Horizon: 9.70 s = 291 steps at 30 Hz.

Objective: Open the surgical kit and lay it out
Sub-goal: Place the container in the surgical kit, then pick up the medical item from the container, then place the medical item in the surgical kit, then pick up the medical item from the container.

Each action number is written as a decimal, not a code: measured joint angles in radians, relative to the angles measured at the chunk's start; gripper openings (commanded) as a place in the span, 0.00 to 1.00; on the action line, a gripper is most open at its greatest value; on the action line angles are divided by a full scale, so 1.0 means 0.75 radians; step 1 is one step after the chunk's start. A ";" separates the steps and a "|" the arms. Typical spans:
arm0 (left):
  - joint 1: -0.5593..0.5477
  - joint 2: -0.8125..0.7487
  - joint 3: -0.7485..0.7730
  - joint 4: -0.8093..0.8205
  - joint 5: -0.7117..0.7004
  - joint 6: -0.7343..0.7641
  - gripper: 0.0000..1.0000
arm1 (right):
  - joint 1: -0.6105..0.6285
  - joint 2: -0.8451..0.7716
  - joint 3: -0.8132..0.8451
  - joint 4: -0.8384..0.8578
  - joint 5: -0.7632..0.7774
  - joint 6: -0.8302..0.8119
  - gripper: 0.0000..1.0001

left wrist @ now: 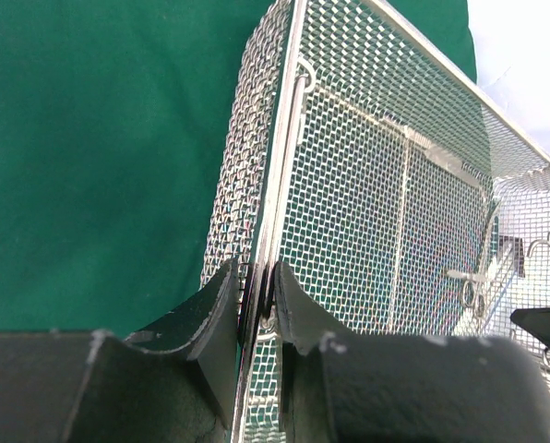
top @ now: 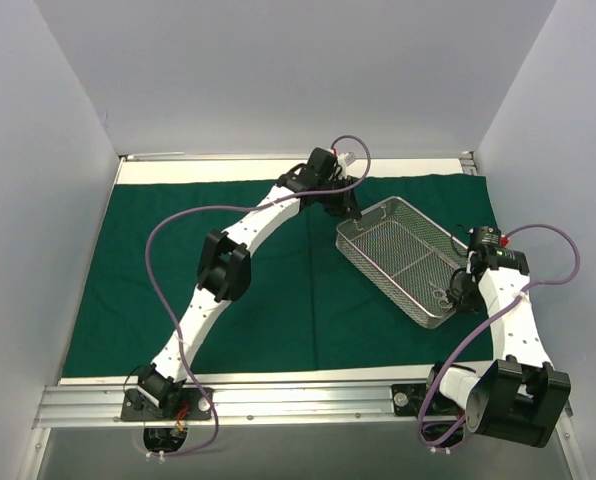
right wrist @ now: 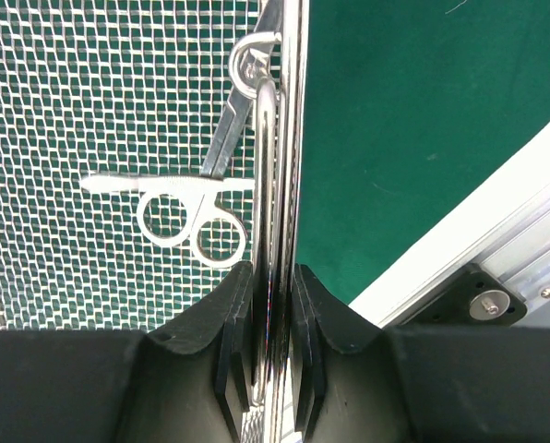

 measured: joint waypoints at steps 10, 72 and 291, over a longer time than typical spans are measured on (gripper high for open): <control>0.008 -0.001 -0.114 0.109 0.046 -0.011 0.41 | -0.015 0.013 -0.020 0.002 -0.005 0.009 0.23; 0.649 -1.124 -1.525 0.055 0.113 0.232 0.68 | 0.256 0.539 0.264 0.136 -0.051 -1.384 0.45; 0.593 -1.204 -1.519 -0.184 -0.316 0.336 0.56 | 0.131 0.928 0.445 0.336 -0.217 -1.253 0.47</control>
